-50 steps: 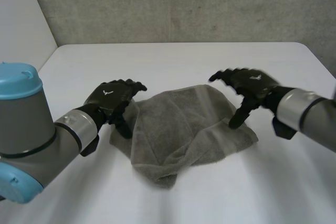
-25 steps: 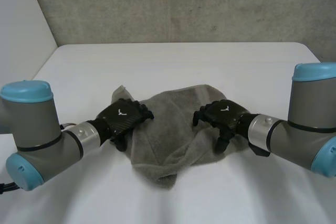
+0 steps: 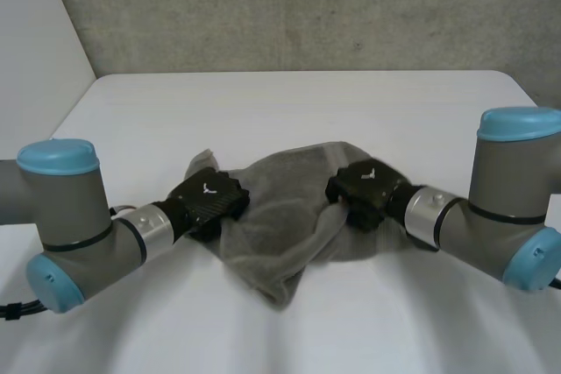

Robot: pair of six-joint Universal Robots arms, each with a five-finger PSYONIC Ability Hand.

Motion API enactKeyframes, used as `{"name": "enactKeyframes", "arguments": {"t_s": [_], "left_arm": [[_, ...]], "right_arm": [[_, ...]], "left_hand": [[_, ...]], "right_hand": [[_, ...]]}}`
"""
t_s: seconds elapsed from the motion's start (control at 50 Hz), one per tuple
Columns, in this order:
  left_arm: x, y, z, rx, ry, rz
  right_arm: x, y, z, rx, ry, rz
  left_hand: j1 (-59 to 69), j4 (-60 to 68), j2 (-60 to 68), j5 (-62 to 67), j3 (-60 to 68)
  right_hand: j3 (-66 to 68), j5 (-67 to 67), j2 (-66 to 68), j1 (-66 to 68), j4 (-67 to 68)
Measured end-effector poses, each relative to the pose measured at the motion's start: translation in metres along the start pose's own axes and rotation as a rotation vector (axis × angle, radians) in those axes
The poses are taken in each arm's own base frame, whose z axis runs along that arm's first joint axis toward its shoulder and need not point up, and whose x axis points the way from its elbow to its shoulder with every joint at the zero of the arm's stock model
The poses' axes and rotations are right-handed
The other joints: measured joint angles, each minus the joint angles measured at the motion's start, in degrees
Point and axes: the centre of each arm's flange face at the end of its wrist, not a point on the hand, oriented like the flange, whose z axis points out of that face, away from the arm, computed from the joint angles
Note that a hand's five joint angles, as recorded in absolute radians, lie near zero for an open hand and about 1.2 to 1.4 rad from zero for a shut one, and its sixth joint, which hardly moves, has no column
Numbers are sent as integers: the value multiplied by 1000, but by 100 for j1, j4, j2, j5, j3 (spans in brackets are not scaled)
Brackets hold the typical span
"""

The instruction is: Fold the towel.

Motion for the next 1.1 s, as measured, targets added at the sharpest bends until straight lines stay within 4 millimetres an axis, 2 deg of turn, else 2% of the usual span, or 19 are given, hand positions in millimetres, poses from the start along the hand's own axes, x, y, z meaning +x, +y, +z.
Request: {"name": "enactKeyframes", "arguments": {"t_s": [0.1, 0.24, 0.26, 0.28, 0.34, 0.36, 0.4, 0.42, 0.5, 0.58, 0.66, 0.68, 0.7, 0.72, 0.82, 0.92, 0.98, 1.04, 1.1], "left_arm": [[-16, -10, 12, 47, -49, 35], [-76, -62, 27, 237, -339, 134], [-76, -62, 27, 237, -339, 134], [-97, -86, 26, 320, -452, 144], [-122, -120, 18, 443, -595, 133], [-133, -138, 11, 513, -664, 113], [-137, -145, 8, 541, -688, 103], [-147, -171, -7, 644, -767, 51], [-149, -181, -15, 690, -794, 11], [-131, -166, -17, 652, -772, -70], [-99, -113, -8, 468, -708, -97], [-89, -96, -6, 409, -691, -95], [-89, -96, -6, 409, -691, -95], [-74, -71, -6, 320, -664, -86], [-32, -11, -15, 82, -588, -23], [-11, 12, -25, -19, -546, 17], [2, 19, -33, -58, -517, 39], [7, 16, -37, -59, -507, 46], [8, 11, -40, -51, -506, 47]], "right_arm": [[15, -23, 5, 92, 109, -72], [45, -82, 14, 340, 365, -250], [45, -82, 14, 340, 365, -250], [56, -101, 14, 420, 454, -301], [69, -127, 9, 533, 574, -353], [78, -148, 1, 634, 668, -378], [80, -154, -2, 664, 694, -382], [85, -174, -15, 774, 771, -389], [85, -178, -20, 811, 785, -387], [66, -157, -17, 721, 667, -370], [46, -116, -7, 512, 515, -322], [37, -93, -3, 396, 449, -289], [37, -93, -3, 396, 449, -289], [28, -68, -1, 269, 386, -251], [8, -13, -4, -5, 260, -172], [1, 8, -10, -93, 223, -142], [-1, 16, -16, -111, 215, -126], [0, 17, -20, -105, 216, -118], [-1, 19, -24, -93, 217, -112]], "left_hand": [[844, 943, 955, 860, 932], [916, 1113, 1112, 987, 1093], [916, 1113, 1112, 987, 1093], [917, 1131, 1123, 987, 1111], [918, 1133, 1128, 988, 1126], [946, 1136, 1130, 1013, 1128], [946, 1136, 1131, 1014, 1128], [946, 1137, 1131, 1015, 1131], [946, 1138, 1132, 1016, 1133], [946, 1138, 1134, 1041, 1135], [946, 1139, 1137, 1044, 1135], [946, 1139, 1137, 1044, 1135], [946, 1139, 1137, 1044, 1135], [946, 1139, 1137, 1044, 1135], [946, 1139, 1137, 1044, 1135], [946, 1140, 1137, 1044, 1135], [-661, -816, -824, -791, -796], [-3792, -3779, -3859, -3773, -3829], [-4290, -4456, -4462, -4413, -4449]], "right_hand": [[9, 0, 0, 0, 1], [37, 1, 8, 24, 17], [37, 1, 8, 24, 17], [42, 1, 21, 27, 17], [55, 1, 21, 27, 18], [60, 1, 21, 28, 18], [60, 1, 21, 28, 18], [60, 3, 21, 28, 18], [60, 7, 21, 29, 18], [61, 60, 21, 48, 18], [61, 67, 21, 66, 18], [61, 68, 21, 66, 18], [61, 68, 21, 66, 18], [61, 69, 21, 66, 18], [60, 70, 21, 66, 18], [61, 70, 21, 66, 19], [61, 70, 21, 66, 19], [61, 70, 21, 66, 19], [61, 70, 21, 66, 19]]}}
